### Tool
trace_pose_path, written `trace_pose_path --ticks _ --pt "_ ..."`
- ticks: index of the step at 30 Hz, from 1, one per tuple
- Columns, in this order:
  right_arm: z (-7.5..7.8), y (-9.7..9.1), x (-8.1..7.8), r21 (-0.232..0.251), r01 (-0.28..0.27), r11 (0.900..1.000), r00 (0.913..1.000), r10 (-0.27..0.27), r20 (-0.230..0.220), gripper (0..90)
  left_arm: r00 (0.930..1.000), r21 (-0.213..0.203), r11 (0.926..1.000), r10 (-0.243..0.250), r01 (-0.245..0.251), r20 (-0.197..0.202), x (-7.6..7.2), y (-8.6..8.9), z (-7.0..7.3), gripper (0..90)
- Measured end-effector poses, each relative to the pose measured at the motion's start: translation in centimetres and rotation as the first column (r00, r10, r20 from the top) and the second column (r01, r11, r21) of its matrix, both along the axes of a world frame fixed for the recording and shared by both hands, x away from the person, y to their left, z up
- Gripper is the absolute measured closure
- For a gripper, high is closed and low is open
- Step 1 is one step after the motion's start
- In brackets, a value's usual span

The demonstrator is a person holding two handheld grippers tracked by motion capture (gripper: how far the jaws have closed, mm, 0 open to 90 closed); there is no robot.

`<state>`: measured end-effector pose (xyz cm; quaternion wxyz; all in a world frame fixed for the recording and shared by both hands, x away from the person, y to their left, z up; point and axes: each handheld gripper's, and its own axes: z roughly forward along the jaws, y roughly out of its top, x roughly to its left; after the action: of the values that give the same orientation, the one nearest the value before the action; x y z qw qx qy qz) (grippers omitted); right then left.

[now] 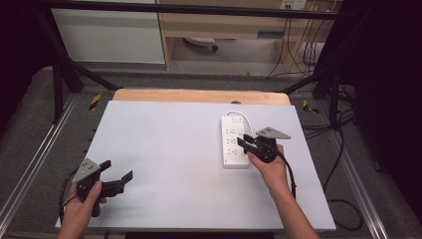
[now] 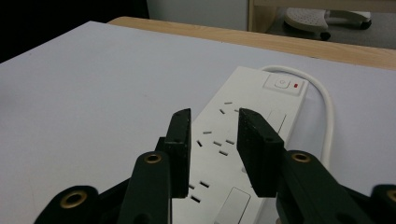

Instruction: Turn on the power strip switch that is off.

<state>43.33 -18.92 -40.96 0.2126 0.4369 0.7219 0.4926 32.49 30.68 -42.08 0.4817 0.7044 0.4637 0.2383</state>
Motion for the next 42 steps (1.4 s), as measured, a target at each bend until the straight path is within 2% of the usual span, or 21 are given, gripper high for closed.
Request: trace_pose_path --ticks 4,8,12,16,23,27,31,33,42 --pt "0.3 0.0 -0.1 0.009 -0.002 1.0 1.0 0.002 -0.001 58.1 1.0 0.0 1.0 0.0 0.0 0.0 0.0 0.0 0.0 6.5" --pt "0.6 -0.1 -0.1 0.031 0.011 0.9995 0.9997 -0.01 -0.022 40.5 1.0 0.0 1.0 0.0 0.0 0.0 0.0 0.0 0.0 6.6" --pt "0.9 -0.4 0.0 0.051 0.016 0.9986 0.9991 -0.014 -0.039 30.2 1.0 0.0 1.0 0.0 0.0 0.0 0.0 0.0 0.0 6.5" --pt "1.3 -0.5 -0.1 0.052 0.012 0.9986 0.9992 -0.01 -0.038 20.9 1.0 0.0 1.0 0.0 0.0 -0.001 0.0 0.0 0.0 6.5" --pt "2.0 -0.7 -0.3 0.042 0.035 0.9985 0.999 -0.033 -0.031 5.4 1.0 0.0 1.0 0.0 0.0 -0.001 0.0 0.0 0.0 6.5" --pt "2.4 -1.1 -0.5 0.041 0.04 0.9983 0.9991 -0.04 -0.013 3.1 1.0 0.0 1.0 0.0 0.0 -0.002 0.0 0.0 0.0 6.5" --pt "2.7 -1.6 -0.8 0.06 0.053 0.9968 0.9985 -0.054 0.003 3.6 1.0 -0.001 1.0 0.001 -0.001 -0.002 0.0 0.0 0.0 6.5" --pt "2.9 -2.0 -1.0 0.06 0.072 0.9956 0.9972 -0.073 0.018 4.0 1.0 -0.001 1.0 0.001 -0.001 -0.002 0.0 0.0 0.0 6.5" --pt "3.3 -4.9 -2.4 0.076 0.094 0.9927 0.9934 -0.099 0.059 5.9 1.0 -0.004 1.0 0.004 -0.004 -0.005 0.0 0.0 -0.1 6.5"
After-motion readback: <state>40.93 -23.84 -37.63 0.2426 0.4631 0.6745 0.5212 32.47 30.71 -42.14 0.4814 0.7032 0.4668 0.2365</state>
